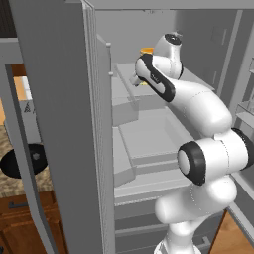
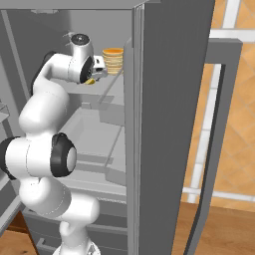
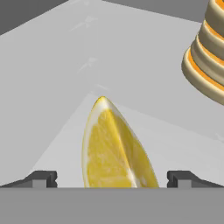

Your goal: Grab a lemon wedge from the fridge and one ice cube from the ice bowl, and put them in the glass of lemonade.

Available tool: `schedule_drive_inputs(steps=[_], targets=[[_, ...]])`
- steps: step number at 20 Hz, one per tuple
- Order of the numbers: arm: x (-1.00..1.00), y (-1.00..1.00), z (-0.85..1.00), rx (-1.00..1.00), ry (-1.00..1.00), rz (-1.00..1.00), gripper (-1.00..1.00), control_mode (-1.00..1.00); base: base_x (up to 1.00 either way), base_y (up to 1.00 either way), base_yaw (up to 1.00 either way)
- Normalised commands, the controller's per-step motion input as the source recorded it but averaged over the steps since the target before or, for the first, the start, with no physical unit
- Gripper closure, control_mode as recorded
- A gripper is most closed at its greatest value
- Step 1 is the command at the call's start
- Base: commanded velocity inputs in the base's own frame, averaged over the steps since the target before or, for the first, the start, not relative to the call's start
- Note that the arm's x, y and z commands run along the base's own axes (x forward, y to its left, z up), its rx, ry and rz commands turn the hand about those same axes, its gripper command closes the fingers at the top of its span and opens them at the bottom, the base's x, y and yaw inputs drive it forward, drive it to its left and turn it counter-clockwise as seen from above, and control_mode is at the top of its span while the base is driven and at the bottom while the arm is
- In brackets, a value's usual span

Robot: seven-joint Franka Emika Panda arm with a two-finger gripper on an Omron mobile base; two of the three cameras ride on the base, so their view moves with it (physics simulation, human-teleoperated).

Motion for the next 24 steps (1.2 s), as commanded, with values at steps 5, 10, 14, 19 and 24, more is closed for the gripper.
schedule_drive_inputs(steps=[5,10,14,19,24], targets=[[-0.07,0.01,-0.10,-0.01,0.03,0.00,1.00,-1.00,0.00,0.00,0.00],[-0.10,0.00,-0.05,0.00,0.02,0.00,1.00,-1.00,0.00,0.00,0.00],[-0.54,0.00,0.00,0.01,-0.04,0.02,1.00,-1.00,0.00,0.00,0.00],[-1.00,-0.01,0.00,0.01,-0.14,0.06,1.00,-1.00,0.00,0.00,0.00],[-1.00,-0.11,0.00,0.00,-0.06,0.02,1.00,-1.00,0.00,0.00,0.00]])
